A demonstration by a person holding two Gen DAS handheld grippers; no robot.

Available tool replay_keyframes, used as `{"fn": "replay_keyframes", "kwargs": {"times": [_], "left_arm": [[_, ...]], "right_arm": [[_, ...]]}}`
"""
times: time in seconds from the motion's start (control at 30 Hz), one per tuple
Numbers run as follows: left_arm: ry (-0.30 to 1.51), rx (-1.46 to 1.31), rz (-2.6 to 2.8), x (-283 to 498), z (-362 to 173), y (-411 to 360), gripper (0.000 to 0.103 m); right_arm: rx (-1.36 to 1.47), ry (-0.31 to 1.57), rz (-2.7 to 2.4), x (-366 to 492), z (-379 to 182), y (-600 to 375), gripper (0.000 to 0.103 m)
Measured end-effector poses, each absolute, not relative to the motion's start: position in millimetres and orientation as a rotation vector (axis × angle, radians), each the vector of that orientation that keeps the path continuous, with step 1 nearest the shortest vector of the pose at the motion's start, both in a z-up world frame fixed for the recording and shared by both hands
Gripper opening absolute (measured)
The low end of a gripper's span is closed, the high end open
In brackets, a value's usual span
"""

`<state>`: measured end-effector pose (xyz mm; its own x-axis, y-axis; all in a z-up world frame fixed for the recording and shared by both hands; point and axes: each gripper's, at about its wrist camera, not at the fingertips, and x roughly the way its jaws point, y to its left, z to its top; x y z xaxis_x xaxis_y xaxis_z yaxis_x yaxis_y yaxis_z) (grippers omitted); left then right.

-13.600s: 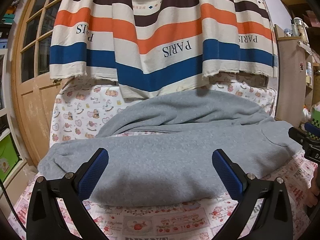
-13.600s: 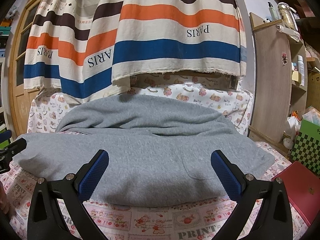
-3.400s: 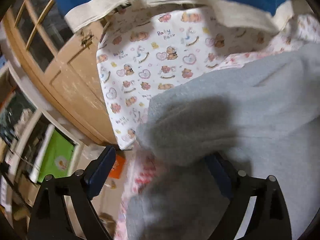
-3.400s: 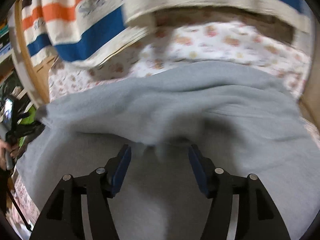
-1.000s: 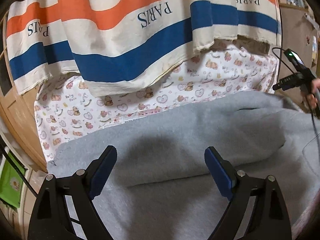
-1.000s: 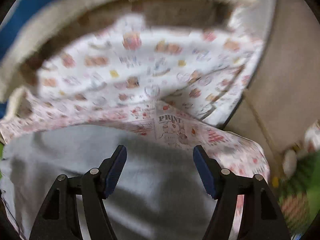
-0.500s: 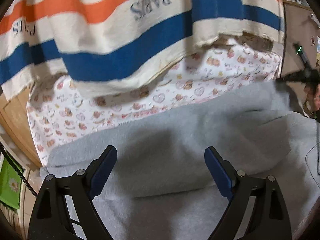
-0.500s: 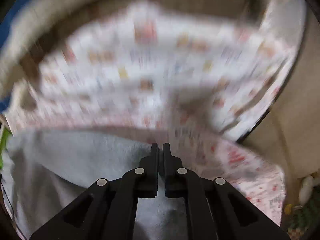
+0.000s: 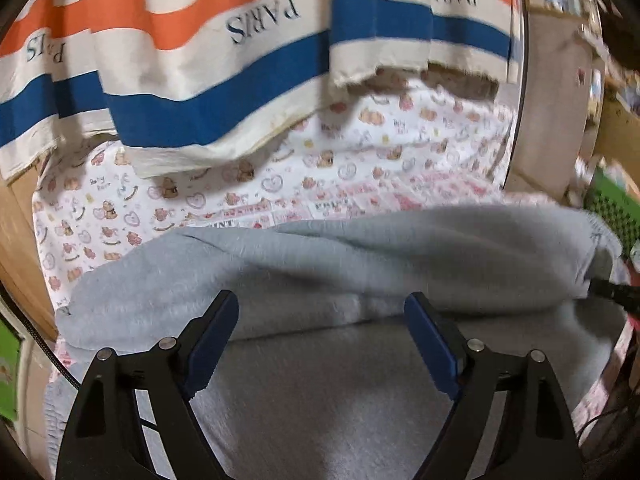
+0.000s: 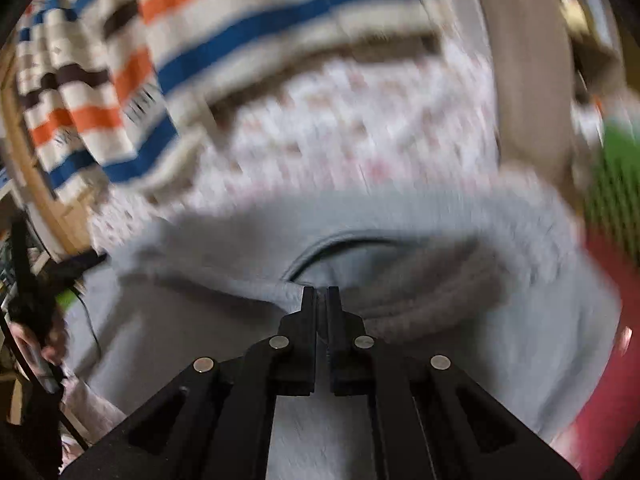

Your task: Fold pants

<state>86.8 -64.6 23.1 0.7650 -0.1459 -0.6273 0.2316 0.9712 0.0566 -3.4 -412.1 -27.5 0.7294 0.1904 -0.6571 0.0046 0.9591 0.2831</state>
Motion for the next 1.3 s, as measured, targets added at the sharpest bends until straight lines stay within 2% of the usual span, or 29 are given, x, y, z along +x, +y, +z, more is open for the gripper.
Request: {"fn": "replay_keyframes", "kwargs": {"times": [0.1,0.13,0.2,0.23,0.27,0.3,0.33,0.43,0.53,0.57,0.63,0.7,0.73,0.77,0.8,0.87,0.9,1.07,1.2,1.3], "left_arm": [[0.681,0.101,-0.242,95,26,-72,0.085],[0.700,0.080,-0.255,101,26,-74,0.091],[0.741,0.030,-0.255,113,23,-74,0.093],[0.759,-0.001,-0.246,119,20,-73,0.093],[0.778,-0.032,-0.245,126,16,-71,0.093],[0.801,-0.059,-0.238,131,11,-69,0.093],[0.828,-0.090,-0.230,137,8,-66,0.093],[0.919,-0.228,-0.237,161,-6,-53,0.093],[0.930,-0.295,-0.201,179,-11,-45,0.092],[0.923,-0.286,-0.160,186,-12,-45,0.089],[0.934,-0.274,-0.115,201,-16,-45,0.066],[0.962,-0.316,-0.123,214,-22,-40,0.050],[0.967,-0.342,-0.146,218,-23,-39,0.047],[0.975,-0.350,-0.150,223,-24,-38,0.046],[0.980,-0.350,-0.146,226,-25,-38,0.042],[0.976,-0.353,-0.146,227,-23,-38,0.018],[0.967,-0.345,-0.144,226,-19,-39,0.009],[0.802,-0.240,-0.176,186,30,-59,0.007],[0.548,-0.093,-0.253,109,91,-79,0.007],[0.429,-0.051,-0.315,54,114,-79,0.007]], "right_arm": [[0.295,0.733,0.069,-8,-37,-412,0.004],[0.296,0.723,0.065,-9,-35,-411,0.004],[0.302,0.712,0.056,-9,-31,-410,0.007],[0.299,0.713,0.045,-12,-29,-410,0.016],[0.299,0.703,0.030,-14,-27,-412,0.031],[0.300,0.680,-0.002,-18,-23,-417,0.040],[0.307,0.659,-0.034,-18,-20,-421,0.057],[0.372,0.628,-0.106,-23,-12,-448,0.060],[0.489,0.615,-0.205,-22,-14,-484,0.063],[0.523,0.617,-0.226,-20,-17,-494,0.063],[0.585,0.611,-0.202,-13,-25,-508,0.062],[0.615,0.616,-0.141,-1,-30,-515,0.055],[0.611,0.603,-0.134,2,-28,-516,0.051],[0.594,0.581,-0.134,6,-25,-517,0.041],[0.577,0.567,-0.144,10,-20,-518,0.038],[0.565,0.533,-0.133,14,-10,-520,0.018],[0.556,0.512,-0.130,15,0,-522,0.018],[0.498,0.404,-0.165,-6,50,-532,0.016],[0.494,0.336,-0.211,-48,69,-547,0.016],[0.488,0.341,-0.264,-77,67,-556,0.016]]}}
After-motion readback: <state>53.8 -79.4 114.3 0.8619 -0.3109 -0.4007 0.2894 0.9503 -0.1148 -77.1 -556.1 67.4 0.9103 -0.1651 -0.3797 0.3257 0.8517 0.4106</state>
